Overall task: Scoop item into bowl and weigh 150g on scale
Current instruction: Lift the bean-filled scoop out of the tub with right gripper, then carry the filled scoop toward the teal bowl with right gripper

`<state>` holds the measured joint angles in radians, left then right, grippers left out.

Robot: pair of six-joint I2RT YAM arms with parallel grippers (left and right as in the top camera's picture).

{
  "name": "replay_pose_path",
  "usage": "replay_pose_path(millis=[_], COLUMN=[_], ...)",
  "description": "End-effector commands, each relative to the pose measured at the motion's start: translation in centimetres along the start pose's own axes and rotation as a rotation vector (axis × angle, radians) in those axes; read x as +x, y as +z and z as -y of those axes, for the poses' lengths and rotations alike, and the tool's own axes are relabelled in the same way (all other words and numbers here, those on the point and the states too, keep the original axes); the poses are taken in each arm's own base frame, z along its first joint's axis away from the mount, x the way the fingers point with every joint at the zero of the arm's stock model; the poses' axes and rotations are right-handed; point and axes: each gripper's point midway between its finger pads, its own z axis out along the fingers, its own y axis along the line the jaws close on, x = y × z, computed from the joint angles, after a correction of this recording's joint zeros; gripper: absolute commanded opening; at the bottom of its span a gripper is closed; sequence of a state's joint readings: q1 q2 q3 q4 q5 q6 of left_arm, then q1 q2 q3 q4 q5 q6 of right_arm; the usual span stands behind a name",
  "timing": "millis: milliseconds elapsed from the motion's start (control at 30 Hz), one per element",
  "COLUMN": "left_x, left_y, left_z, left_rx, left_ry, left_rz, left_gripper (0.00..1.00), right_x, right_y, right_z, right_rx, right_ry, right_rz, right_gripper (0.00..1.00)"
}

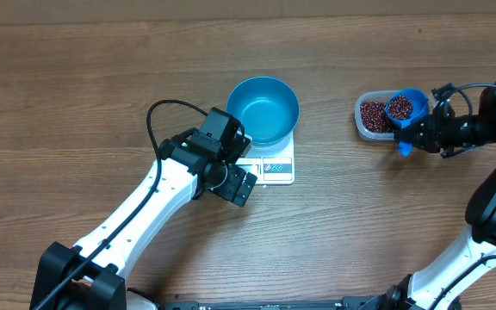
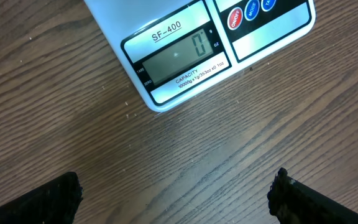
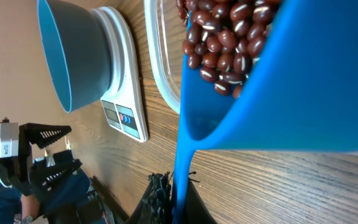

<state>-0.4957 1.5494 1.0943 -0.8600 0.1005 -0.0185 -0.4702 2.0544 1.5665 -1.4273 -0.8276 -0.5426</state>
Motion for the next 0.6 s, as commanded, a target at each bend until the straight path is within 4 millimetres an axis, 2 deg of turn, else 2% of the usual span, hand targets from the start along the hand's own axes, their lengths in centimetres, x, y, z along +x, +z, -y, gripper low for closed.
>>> replay_pose_path(millis=[0, 167, 367, 500, 567], left_x=[-0.3, -0.3, -0.3, -0.4, -0.3], left_y=[-0.6, -0.6, -0.6, -0.6, -0.6], left_z=[-0.1, -0.1, -0.1, -0.1, -0.1], left_rx=[-0.004, -0.005, -0.004, -0.005, -0.004], left_ry=[0.017, 0.017, 0.017, 0.017, 0.017], left_rz=[0.023, 0.023, 0.023, 0.024, 0.023], left_gripper=[1.0, 1.0, 1.0, 0.99, 0.99], right_x=[-0.5, -0.6, -1.1, -1.4, -1.3], right_y=[-0.2, -1.0, -2.4, -1.6, -0.4], right_z=[-1.0, -2.4, -5.8, -7.5, -8.8], right_rx=[-0.075, -0.104, -0.168, -0.179, -0.19], right_ry=[-0.085, -0.096, -0.188, -0.23, -0.265], right_rz=[0.04, 0.046, 0.059, 0.037, 0.009], right_gripper=[0.04, 0.04, 0.04, 0.04, 0.04])
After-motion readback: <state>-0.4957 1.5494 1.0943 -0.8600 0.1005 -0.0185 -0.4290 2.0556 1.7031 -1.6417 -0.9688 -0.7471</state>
